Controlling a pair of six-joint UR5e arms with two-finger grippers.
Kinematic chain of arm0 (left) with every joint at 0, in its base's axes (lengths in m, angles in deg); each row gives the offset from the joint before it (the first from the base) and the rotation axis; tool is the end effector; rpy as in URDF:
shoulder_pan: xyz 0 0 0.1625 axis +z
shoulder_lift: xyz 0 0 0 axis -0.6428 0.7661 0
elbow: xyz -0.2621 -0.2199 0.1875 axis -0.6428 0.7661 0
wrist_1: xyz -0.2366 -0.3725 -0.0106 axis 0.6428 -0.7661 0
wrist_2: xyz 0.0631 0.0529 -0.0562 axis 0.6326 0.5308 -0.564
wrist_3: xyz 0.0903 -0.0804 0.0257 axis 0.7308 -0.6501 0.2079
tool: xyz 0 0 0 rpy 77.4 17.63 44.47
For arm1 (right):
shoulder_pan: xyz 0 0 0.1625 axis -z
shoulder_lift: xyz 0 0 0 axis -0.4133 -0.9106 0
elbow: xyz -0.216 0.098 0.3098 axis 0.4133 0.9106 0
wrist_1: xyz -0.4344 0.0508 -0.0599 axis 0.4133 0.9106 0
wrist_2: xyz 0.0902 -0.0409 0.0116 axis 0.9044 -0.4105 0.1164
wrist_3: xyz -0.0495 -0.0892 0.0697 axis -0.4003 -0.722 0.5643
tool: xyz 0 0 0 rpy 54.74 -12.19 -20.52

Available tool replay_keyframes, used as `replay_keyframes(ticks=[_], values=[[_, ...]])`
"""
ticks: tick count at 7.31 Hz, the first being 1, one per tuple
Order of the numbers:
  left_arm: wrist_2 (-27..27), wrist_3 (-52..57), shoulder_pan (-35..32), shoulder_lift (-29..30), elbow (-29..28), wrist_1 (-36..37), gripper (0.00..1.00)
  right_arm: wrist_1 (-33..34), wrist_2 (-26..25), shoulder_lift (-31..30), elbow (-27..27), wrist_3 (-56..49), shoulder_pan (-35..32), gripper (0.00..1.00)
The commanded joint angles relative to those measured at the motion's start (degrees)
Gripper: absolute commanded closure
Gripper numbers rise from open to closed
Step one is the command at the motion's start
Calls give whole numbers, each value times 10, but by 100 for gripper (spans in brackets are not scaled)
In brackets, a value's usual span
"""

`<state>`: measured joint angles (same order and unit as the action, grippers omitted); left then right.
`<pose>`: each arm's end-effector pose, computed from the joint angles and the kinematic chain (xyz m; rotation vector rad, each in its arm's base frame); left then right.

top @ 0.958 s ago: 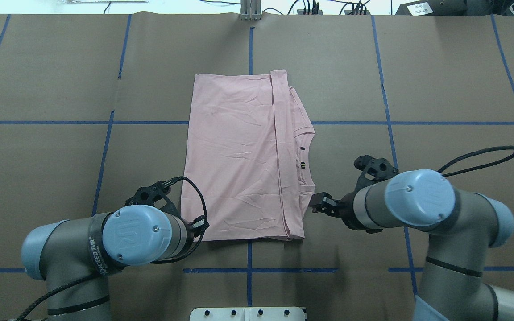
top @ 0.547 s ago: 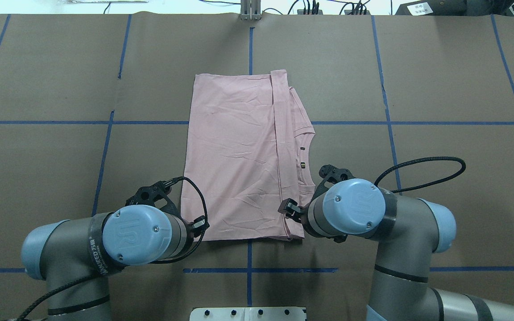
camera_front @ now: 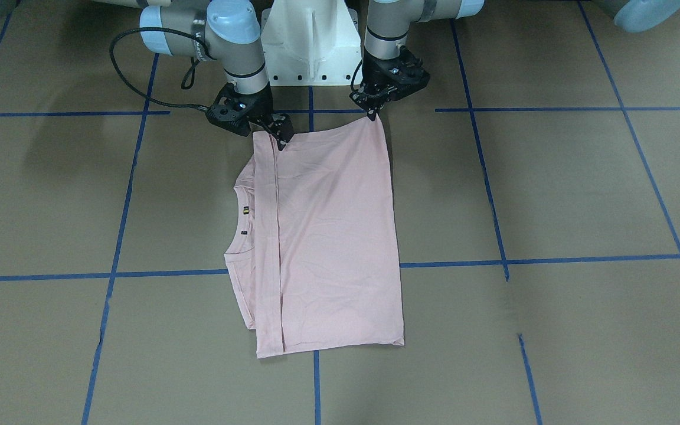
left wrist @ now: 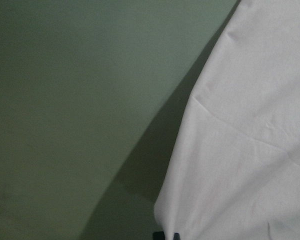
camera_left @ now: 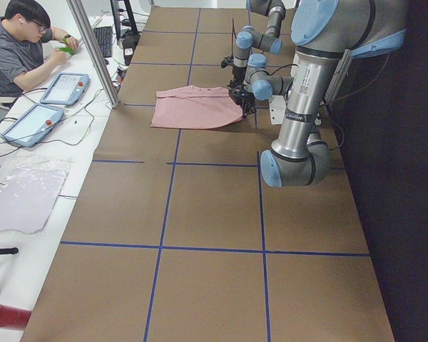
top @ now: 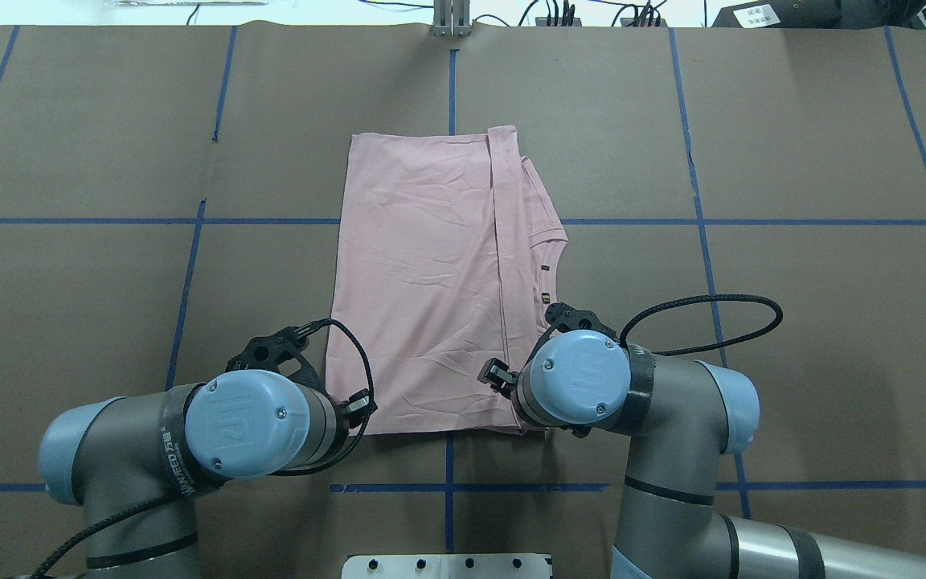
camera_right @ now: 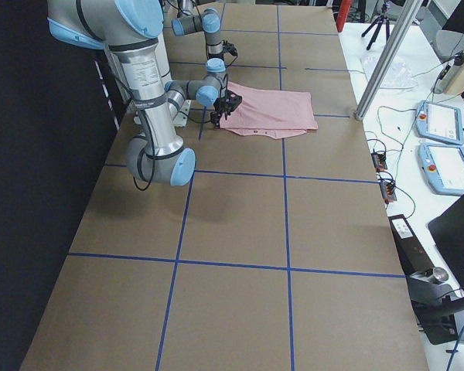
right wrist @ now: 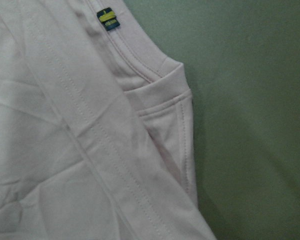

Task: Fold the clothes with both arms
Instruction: 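Grasp the shirt's near edge with both grippers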

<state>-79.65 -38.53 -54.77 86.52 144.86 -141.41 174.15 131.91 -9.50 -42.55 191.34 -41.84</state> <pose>0.5441 -0.2719 0.2042 -0.1184 0.8283 -0.5636 -0.5912 -0.3088 0.2444 -0.1263 -0.8041 0.5347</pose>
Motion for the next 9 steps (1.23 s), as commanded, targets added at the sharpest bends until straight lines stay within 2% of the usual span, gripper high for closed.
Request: replay_keyframes(ticks=[1, 3, 4, 6, 7, 8, 9], values=[[0, 0, 0, 1, 0, 0, 100, 3, -3, 3, 15, 0, 0, 0], [-1, 0, 0, 1, 0, 0, 100, 2, -3, 4, 17, 0, 0, 0], [-1, 0, 0, 1, 0, 0, 100, 2, -3, 5, 16, 0, 0, 7], [-1, 0, 0, 1, 0, 0, 100, 2, -2, 5, 15, -4, 0, 68], [-1, 0, 0, 2, 0, 0, 100, 2, -2, 5, 14, -6, 0, 93], [0, 0, 0, 1, 1, 0, 100, 2, -2, 5, 12, -6, 0, 100], [1, 0, -1, 1, 1, 0, 100, 2, -1, 5, 7, -6, 0, 100]])
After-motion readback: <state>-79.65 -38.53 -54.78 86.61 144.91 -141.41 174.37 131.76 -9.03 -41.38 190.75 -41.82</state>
